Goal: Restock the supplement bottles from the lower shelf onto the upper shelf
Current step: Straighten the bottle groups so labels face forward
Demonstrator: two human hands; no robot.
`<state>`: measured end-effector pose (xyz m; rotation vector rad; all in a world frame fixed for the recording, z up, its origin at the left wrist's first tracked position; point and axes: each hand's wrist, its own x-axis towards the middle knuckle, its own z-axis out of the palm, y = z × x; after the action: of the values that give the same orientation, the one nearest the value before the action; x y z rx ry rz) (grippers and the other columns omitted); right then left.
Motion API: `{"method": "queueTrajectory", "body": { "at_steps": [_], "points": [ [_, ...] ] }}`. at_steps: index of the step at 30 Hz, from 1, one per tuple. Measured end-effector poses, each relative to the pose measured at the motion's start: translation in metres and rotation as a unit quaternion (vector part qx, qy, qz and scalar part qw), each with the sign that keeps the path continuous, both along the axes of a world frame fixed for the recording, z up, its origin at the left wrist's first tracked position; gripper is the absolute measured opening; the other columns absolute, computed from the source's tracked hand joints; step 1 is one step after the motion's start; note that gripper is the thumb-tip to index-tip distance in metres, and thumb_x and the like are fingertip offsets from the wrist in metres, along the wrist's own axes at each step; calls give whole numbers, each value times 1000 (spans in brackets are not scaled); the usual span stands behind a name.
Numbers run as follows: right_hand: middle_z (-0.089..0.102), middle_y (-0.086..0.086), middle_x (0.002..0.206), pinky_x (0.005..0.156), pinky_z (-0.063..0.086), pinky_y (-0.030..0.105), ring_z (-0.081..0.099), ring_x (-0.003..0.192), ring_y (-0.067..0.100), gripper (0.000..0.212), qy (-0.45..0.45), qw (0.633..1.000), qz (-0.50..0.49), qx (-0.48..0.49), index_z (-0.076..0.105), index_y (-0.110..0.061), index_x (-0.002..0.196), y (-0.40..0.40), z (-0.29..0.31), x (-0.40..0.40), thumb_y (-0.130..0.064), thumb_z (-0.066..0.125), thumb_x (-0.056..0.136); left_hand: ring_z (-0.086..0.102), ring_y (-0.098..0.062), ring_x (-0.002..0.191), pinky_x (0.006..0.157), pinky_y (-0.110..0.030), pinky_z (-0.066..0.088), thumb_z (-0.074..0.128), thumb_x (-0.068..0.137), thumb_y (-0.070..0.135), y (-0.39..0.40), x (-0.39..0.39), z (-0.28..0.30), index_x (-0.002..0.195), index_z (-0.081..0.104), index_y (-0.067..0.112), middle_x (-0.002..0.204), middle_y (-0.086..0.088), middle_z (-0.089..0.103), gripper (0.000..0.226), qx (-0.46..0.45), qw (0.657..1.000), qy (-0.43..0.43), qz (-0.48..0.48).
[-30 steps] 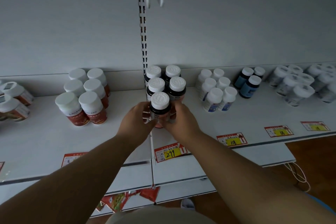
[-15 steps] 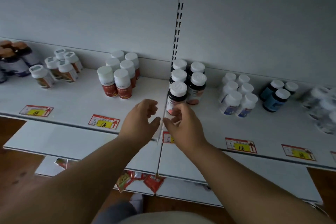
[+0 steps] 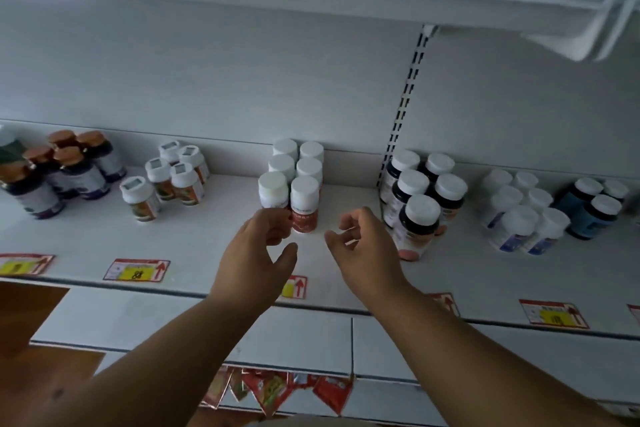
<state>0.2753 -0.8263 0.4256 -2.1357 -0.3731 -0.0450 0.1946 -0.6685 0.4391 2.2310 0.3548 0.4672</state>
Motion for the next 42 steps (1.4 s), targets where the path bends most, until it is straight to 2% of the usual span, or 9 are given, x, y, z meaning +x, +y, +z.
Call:
{"method": "queueTrajectory", "body": {
  "at_steps": [5, 9, 12, 17, 22, 30, 37, 40, 42],
  "points": [
    [58, -10, 96, 64, 39, 15, 58, 86, 6, 22, 15, 998, -63, 26, 50, -29, 96, 55, -9, 0, -34, 70, 88, 63, -6, 99, 85, -21, 52, 74, 86, 23, 68, 8, -1, 122, 52, 31, 110, 14, 64, 42, -38, 999, 15, -6],
    [59, -9, 115, 77, 45, 24, 59, 101, 8, 37, 40, 993, -111, 29, 51, -27, 115, 72, -11, 16, -45, 68, 88, 60, -8, 104, 88, -27, 51, 74, 86, 27, 91, 38, -1, 132, 48, 28, 121, 11, 60, 53, -97, 994, 50, -18],
    [59, -6, 122, 80, 46, 29, 59, 105, 10, 50, 41, 995, -93, -19, 51, -23, 125, 77, -13, 28, -44, 72, 85, 58, -9, 103, 85, -25, 51, 77, 84, 32, 97, 60, -8, 139, 44, 24, 128, 7, 57, 64, -60, 995, 73, -39],
    [61, -9, 107, 74, 43, 27, 59, 96, 11, 43, 31, 995, -75, -49, 54, -21, 114, 81, -13, 41, -36, 78, 81, 59, -10, 100, 82, -27, 50, 78, 82, 36, 96, 81, -21, 132, 51, 24, 125, 5, 60, 58, -33, 994, 91, -46],
    [63, -5, 115, 76, 42, 25, 58, 98, 11, 46, 11, 997, -39, -60, 54, -20, 119, 79, -17, 49, -37, 76, 83, 59, -10, 98, 78, -25, 47, 81, 78, 39, 96, 89, -23, 124, 54, 23, 113, 8, 63, 55, -13, 993, 103, -58],
    [57, -2, 134, 95, 48, 30, 56, 118, 13, 52, 11, 998, 25, -60, 48, -20, 139, 64, -22, 54, -30, 68, 91, 59, -17, 114, 98, -33, 51, 72, 88, 26, 96, 88, -18, 138, 50, 21, 132, 1, 61, 55, 17, 987, 115, -108],
    [57, -4, 132, 93, 48, 29, 56, 116, 11, 52, 3, 998, 33, -47, 48, -20, 136, 61, -26, 56, -38, 66, 90, 59, -15, 119, 96, -27, 48, 69, 90, 22, 92, 84, -16, 135, 51, 18, 132, 1, 61, 48, -9, 989, 109, -102],
    [56, -7, 133, 90, 46, 20, 55, 116, 7, 64, 34, 999, 21, 4, 47, -22, 138, 59, -26, 53, -64, 49, 89, 58, -10, 114, 95, -25, 49, 69, 91, 24, 98, 86, -20, 133, 50, 21, 127, 7, 60, 46, -66, 987, 109, -102],
    [52, -5, 138, 90, 39, 11, 50, 118, 6, 66, 71, 996, -21, 46, 43, -20, 143, 58, -26, 55, -64, 35, 93, 57, -14, 117, 101, -34, 48, 59, 98, 26, 102, 87, -22, 133, 50, 22, 128, 6, 60, 37, -175, 977, 94, -84]
  ]
}}
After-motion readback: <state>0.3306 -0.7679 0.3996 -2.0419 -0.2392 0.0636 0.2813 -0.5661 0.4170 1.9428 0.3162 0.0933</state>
